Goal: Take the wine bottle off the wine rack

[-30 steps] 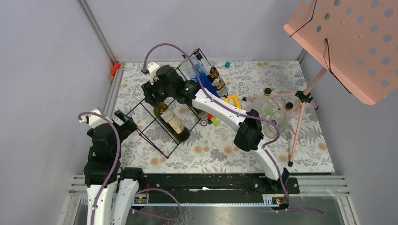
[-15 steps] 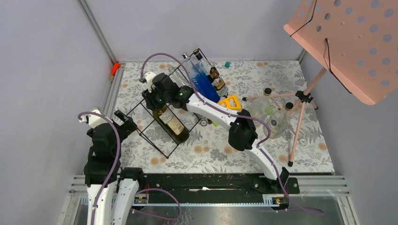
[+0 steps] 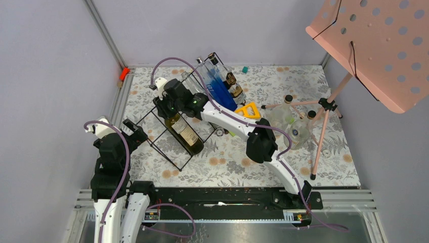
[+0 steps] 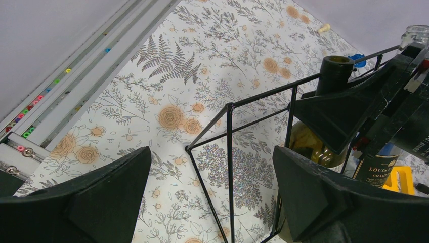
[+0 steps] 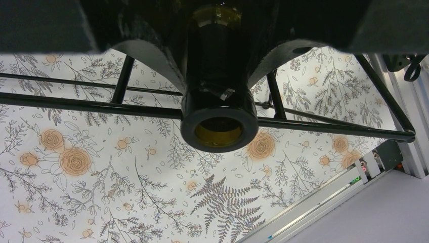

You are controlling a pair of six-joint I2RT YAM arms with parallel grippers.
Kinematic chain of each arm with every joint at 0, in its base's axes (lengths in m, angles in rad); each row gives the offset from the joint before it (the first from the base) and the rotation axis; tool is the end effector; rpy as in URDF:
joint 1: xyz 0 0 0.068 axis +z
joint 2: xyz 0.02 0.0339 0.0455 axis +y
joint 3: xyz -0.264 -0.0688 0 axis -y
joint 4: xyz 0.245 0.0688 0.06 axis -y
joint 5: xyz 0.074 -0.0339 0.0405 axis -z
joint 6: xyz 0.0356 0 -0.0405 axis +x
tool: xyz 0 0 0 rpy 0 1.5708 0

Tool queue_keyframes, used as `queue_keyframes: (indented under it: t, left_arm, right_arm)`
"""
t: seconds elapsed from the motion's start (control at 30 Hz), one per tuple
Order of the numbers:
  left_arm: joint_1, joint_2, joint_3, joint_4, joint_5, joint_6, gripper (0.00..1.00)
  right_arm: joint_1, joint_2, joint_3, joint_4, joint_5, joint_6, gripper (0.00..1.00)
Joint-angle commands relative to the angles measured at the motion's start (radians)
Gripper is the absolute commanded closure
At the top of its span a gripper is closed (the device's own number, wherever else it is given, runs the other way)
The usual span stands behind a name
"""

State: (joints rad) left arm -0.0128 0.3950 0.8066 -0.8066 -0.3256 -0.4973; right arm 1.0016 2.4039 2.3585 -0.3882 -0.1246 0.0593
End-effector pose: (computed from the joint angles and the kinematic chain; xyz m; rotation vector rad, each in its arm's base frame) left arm 0.0764 0.0104 0.3266 -0.6690 1.8253 -0.0178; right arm 0.2992 0.4758 0.2939 -1.0237 1.8260 0.7888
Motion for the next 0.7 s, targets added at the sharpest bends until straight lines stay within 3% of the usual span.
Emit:
queue_keyframes:
  t: [0.0,0.4,0.67]
  left_arm:
    - [0.007,0.006,-0.007,0.052,-0.001,0.008,0.01]
    - [0.012,-0.001,-0.007,0.047,-0.017,0.005,0.01]
    - [0.011,0.006,-0.007,0.047,-0.013,0.005,0.01]
  right_arm:
    - [0.014,-0.067,0.03,0.017,0.013,-0.012,0.89]
    - [0.021,-0.204,-0.007,-0.046,0.005,-0.055,1.0]
    - [0.031,-0.31,-0.092,-0.049,-0.013,-0.053,1.0]
